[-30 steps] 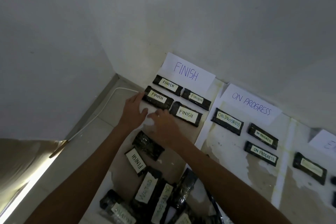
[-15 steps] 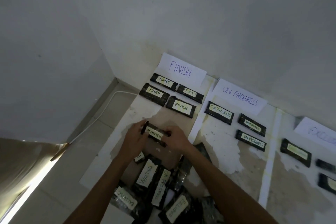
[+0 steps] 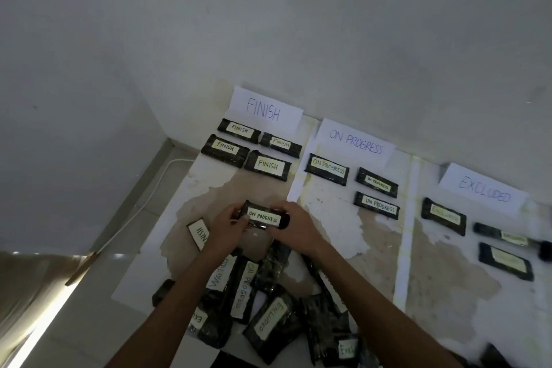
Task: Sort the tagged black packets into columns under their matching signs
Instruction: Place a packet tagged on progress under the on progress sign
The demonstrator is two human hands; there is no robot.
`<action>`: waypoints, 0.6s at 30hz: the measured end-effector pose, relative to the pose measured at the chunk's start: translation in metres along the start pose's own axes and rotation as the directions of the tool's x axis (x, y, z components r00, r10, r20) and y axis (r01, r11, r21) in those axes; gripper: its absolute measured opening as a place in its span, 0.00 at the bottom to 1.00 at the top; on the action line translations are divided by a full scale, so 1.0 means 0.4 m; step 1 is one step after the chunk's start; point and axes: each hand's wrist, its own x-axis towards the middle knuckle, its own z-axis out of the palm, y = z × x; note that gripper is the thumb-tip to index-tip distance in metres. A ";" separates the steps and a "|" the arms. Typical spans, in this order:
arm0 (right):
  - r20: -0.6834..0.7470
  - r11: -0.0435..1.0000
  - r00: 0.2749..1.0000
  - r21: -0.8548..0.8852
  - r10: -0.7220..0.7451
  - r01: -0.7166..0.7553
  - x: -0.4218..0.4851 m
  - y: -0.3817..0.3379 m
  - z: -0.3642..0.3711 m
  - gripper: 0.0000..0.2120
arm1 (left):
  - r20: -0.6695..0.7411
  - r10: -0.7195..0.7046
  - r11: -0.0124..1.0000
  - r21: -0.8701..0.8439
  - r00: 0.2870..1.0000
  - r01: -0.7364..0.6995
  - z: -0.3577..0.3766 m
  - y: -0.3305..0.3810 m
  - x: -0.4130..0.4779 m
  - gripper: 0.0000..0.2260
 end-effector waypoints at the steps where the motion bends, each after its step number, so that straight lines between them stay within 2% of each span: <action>1: -0.026 0.991 0.997 -0.114 -0.069 0.065 -0.011 0.009 -0.006 0.24 | 0.014 -0.003 1.000 0.011 1.000 0.003 0.015 0.007 -0.002 0.12; 3: -0.065 0.921 0.984 -0.368 -0.164 0.129 -0.030 0.031 -0.022 0.27 | 0.061 -0.002 1.000 0.003 0.998 0.002 0.049 0.026 -0.005 0.11; 5: -0.106 0.858 0.975 -0.501 -0.196 0.118 -0.040 0.055 -0.047 0.27 | 0.109 0.007 1.000 -0.005 0.994 -0.006 0.083 0.045 -0.001 0.10; 10: -0.220 0.835 0.964 -0.551 -0.149 0.003 -0.020 0.119 -0.136 0.24 | 0.180 0.070 0.993 0.080 0.981 -0.086 0.177 0.101 0.040 0.14; 14: -0.231 0.792 0.971 -0.602 -0.055 -0.099 0.036 0.176 -0.212 0.25 | 0.256 0.170 0.947 0.225 0.952 -0.230 0.228 0.130 0.095 0.19; 18: -0.213 0.782 0.977 -0.609 0.004 -0.136 0.102 0.209 -0.239 0.26 | 0.349 0.186 0.884 0.349 0.918 -0.312 0.262 0.135 0.145 0.22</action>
